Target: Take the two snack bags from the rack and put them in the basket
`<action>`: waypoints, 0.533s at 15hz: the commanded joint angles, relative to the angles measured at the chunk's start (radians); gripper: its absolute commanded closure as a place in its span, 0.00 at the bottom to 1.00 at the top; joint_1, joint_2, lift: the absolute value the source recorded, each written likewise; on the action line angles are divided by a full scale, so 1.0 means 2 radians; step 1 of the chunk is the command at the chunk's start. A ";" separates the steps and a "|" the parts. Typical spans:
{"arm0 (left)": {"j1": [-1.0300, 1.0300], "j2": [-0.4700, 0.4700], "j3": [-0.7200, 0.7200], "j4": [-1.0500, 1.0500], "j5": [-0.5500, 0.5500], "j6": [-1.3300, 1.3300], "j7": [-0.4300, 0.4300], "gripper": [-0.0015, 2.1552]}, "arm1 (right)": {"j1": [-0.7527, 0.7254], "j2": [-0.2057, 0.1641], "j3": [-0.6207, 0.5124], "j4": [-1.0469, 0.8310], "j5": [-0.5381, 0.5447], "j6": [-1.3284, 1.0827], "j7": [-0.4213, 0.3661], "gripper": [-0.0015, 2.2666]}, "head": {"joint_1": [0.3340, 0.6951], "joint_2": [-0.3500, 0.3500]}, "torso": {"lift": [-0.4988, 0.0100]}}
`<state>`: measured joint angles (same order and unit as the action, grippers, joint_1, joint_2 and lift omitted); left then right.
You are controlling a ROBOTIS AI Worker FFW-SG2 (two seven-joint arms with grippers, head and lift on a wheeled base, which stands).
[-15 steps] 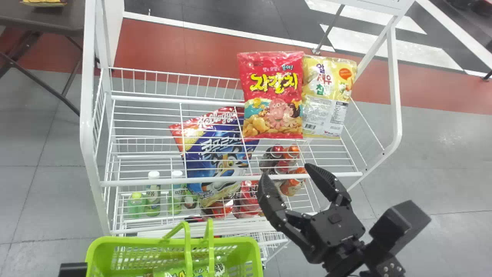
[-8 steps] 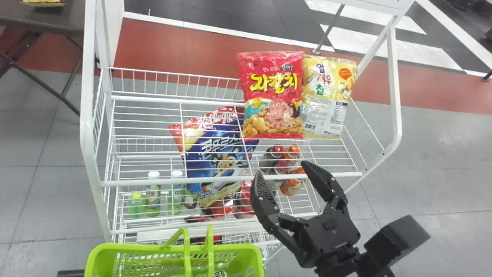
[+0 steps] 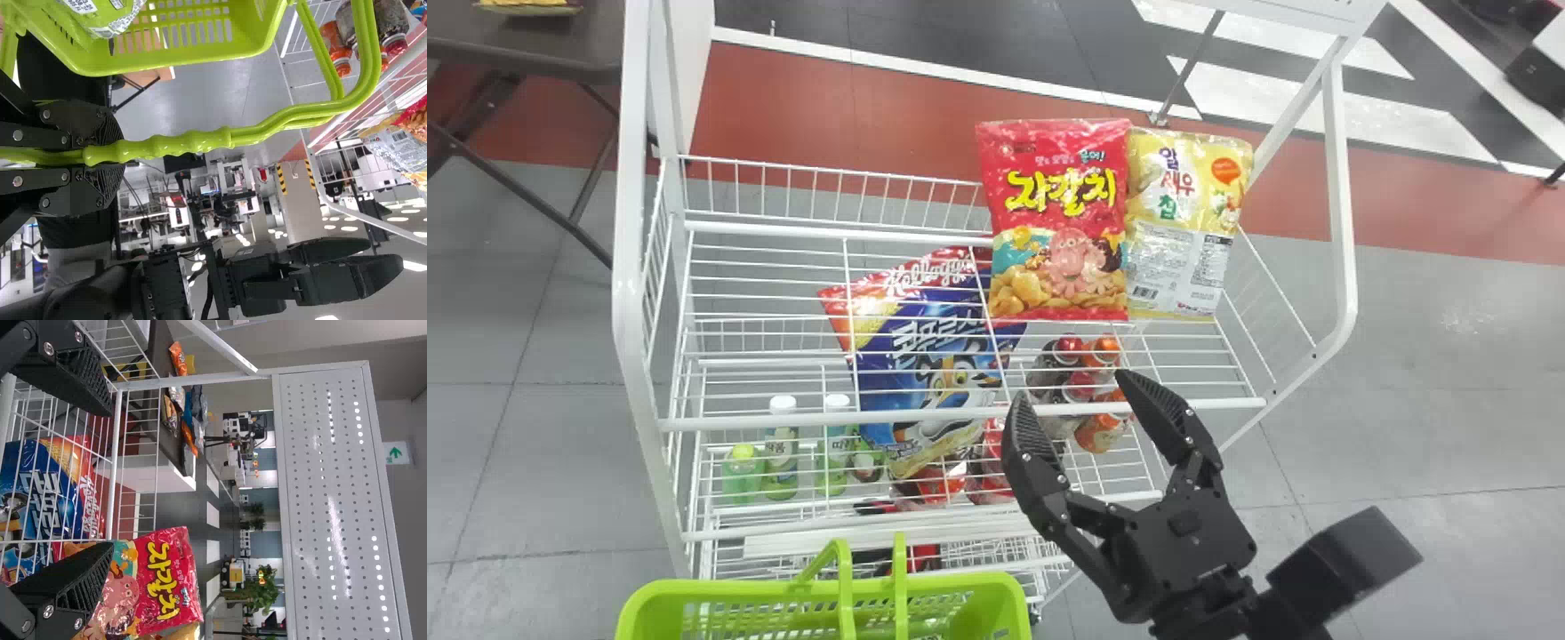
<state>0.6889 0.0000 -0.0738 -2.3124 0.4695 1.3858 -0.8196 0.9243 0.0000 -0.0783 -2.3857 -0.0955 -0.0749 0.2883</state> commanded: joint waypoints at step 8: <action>-0.005 -0.001 0.002 0.001 0.005 0.000 0.000 0.69 | 0.000 0.000 0.008 0.012 0.000 -0.027 0.000 0.05 | 1.00 0.00 | 0.96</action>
<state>0.6808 0.0000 -0.0665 -2.3104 0.4780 1.3855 -0.8196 0.9247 0.0000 -0.0636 -2.3693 -0.0957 -0.1138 0.2883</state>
